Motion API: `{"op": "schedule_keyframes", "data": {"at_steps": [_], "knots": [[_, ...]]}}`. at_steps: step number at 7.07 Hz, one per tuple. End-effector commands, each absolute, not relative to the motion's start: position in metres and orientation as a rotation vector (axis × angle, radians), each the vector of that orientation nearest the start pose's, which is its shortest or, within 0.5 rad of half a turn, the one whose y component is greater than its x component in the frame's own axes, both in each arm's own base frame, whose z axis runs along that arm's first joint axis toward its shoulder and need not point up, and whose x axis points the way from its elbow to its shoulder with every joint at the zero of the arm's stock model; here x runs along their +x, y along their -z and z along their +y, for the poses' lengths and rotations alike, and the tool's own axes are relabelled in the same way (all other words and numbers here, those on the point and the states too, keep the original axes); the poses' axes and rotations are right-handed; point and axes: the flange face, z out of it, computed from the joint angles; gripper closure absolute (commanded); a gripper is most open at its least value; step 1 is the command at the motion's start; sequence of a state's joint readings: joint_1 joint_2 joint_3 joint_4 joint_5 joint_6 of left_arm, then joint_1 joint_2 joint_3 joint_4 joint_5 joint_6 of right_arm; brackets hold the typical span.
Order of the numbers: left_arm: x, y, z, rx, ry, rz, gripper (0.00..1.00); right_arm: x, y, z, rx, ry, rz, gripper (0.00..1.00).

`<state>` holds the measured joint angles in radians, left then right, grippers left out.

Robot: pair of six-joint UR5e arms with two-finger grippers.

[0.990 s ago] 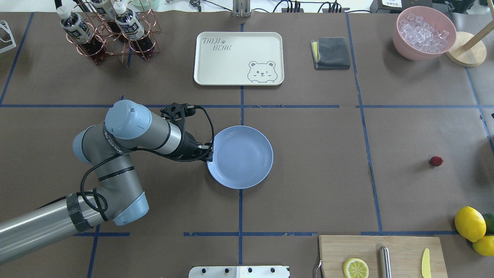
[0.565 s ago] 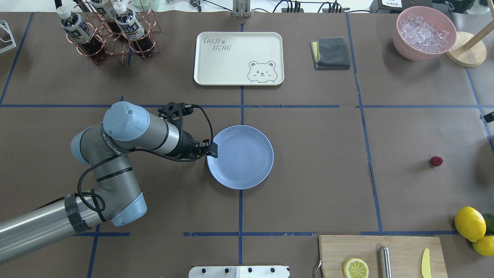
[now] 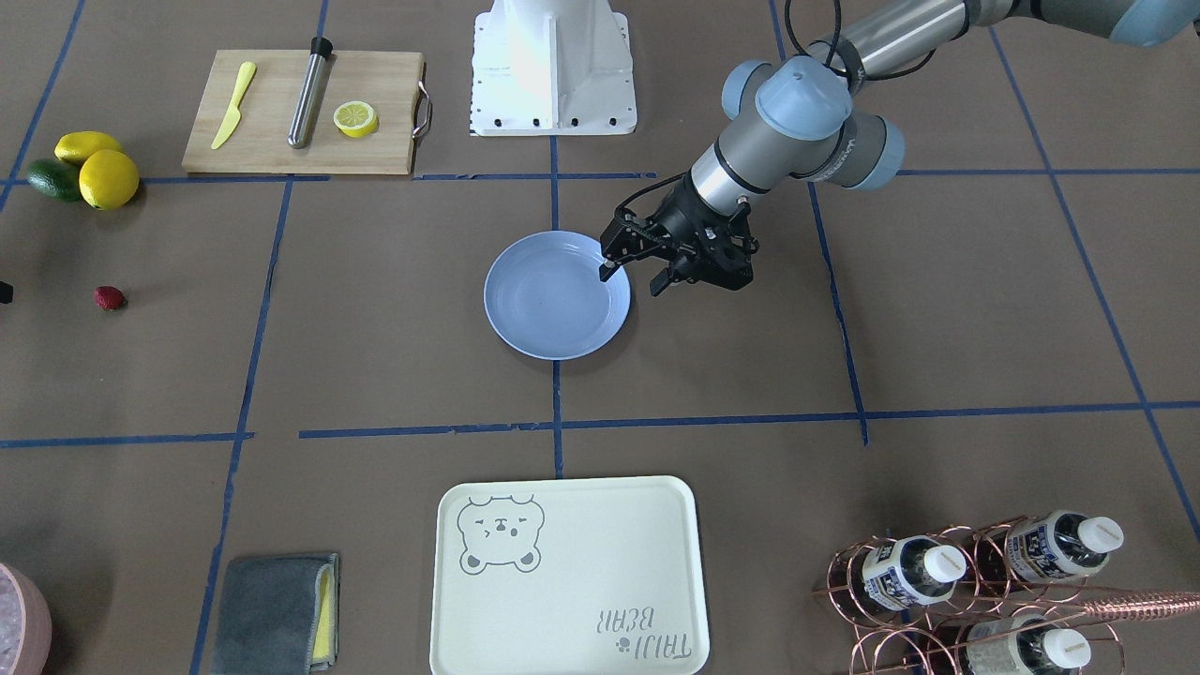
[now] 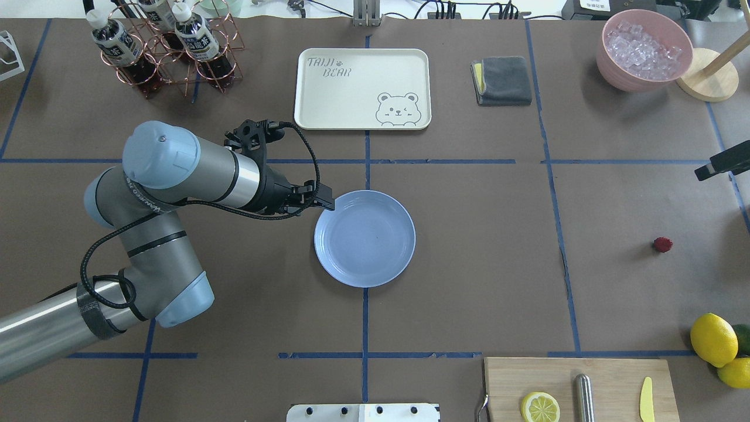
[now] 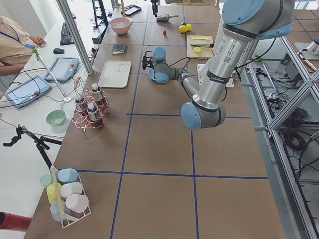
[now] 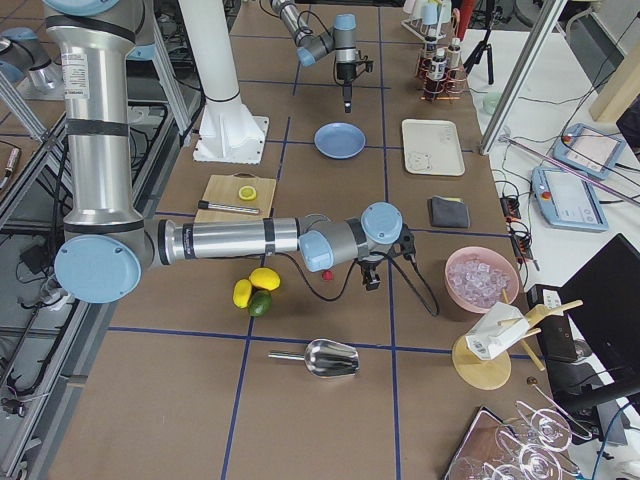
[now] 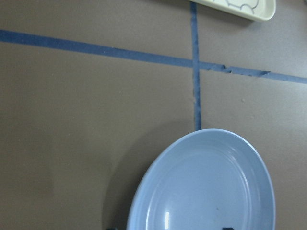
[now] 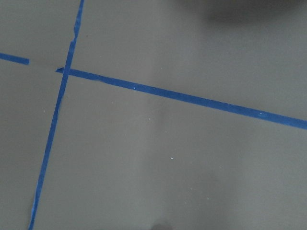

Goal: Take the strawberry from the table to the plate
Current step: 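Release the plate rim and raise the left gripper while the right arm moves in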

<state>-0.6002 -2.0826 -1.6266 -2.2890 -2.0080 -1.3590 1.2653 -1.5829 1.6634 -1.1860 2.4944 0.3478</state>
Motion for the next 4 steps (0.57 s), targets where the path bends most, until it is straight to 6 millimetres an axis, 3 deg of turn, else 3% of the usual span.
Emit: {"op": "schedule_keyframes", "data": {"at_steps": [1,3,4], "knots": [[0.485,-0.248,-0.445,0.159,0.054,1.310,0.18,-0.174,-0.566,-0.449,0.219,0.059,-0.986,0.00],[0.484,-0.250,-0.445,0.159,0.057,1.307,0.17,-0.198,-0.579,-0.424,0.217,0.107,-0.975,0.00],[0.483,-0.255,-0.445,0.155,0.058,1.302,0.18,-0.196,-0.594,-0.412,0.195,0.109,-0.952,0.00]]}}
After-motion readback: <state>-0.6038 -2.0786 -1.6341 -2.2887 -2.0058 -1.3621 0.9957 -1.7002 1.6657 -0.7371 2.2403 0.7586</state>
